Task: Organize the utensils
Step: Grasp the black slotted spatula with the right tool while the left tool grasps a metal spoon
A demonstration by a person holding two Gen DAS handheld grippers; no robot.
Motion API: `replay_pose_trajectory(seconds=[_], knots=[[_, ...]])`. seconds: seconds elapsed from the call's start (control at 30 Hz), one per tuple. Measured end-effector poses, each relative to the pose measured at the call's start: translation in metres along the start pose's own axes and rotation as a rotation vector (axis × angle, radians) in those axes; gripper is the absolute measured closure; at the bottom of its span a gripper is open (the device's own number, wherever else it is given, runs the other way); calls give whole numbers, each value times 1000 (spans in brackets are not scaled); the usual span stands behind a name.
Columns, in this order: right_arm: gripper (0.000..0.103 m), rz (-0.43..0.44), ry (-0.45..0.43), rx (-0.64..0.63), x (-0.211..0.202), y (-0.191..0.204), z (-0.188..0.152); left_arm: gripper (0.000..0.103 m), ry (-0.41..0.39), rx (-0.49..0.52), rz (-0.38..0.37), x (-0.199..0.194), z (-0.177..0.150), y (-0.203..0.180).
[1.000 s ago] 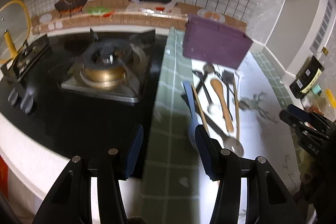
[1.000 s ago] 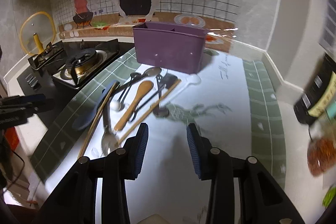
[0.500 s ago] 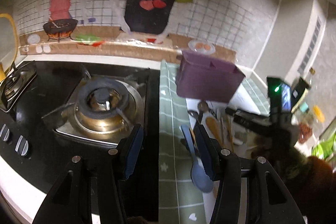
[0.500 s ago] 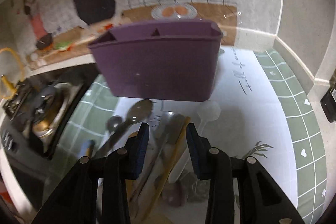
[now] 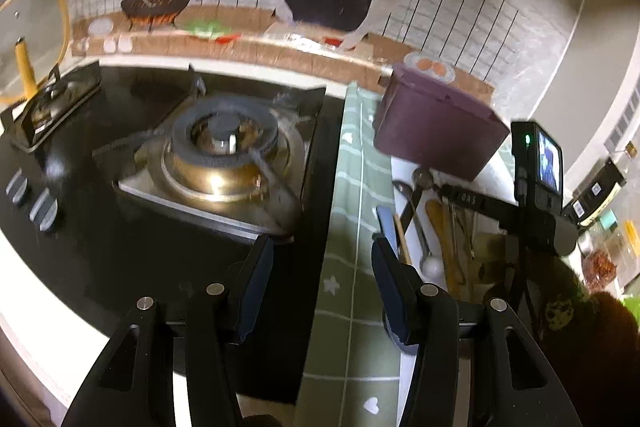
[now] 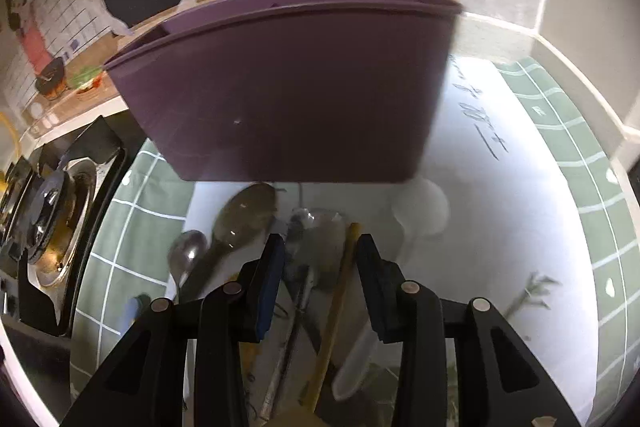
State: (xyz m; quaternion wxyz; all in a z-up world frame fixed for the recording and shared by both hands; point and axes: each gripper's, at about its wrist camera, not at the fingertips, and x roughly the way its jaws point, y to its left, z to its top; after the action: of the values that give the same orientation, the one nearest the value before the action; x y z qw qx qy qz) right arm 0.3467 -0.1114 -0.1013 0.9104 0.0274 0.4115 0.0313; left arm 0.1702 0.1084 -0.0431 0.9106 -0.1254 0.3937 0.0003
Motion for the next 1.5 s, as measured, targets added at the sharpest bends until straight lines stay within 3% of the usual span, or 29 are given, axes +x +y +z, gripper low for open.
replay_pose_trajectory(seconds=[0.13,0.27,0.5,0.63,0.7,0.73,0.93,1.1,1.33,1.5], knots=[[91,16,6,-124,-3,11,-1,51,51,-16,-8,4,-17,-11],[97,73,-21,-198,-31,-7,-7,51,103,-21,-31,10,-35,-29],[98,237,-28,-207,-66,-59,-14,51,123,-8,-23,11,-46,-54],[92,311,6,-205,-64,-59,-16,51,86,5,12,7,-35,-56],[80,327,18,-205,-59,-53,-19,51,76,21,19,6,-29,-57],[74,320,17,-203,-53,-46,-17,51,73,29,21,6,-26,-57],[74,280,36,-150,-24,-19,-7,51,90,52,15,19,-11,-52],[74,118,40,-148,-2,1,-6,51,103,37,-3,29,-4,-39],[67,31,13,-219,8,29,-6,51,112,21,-1,36,-1,-30],[72,63,37,-253,7,22,-5,51,105,24,-11,37,-3,-37]])
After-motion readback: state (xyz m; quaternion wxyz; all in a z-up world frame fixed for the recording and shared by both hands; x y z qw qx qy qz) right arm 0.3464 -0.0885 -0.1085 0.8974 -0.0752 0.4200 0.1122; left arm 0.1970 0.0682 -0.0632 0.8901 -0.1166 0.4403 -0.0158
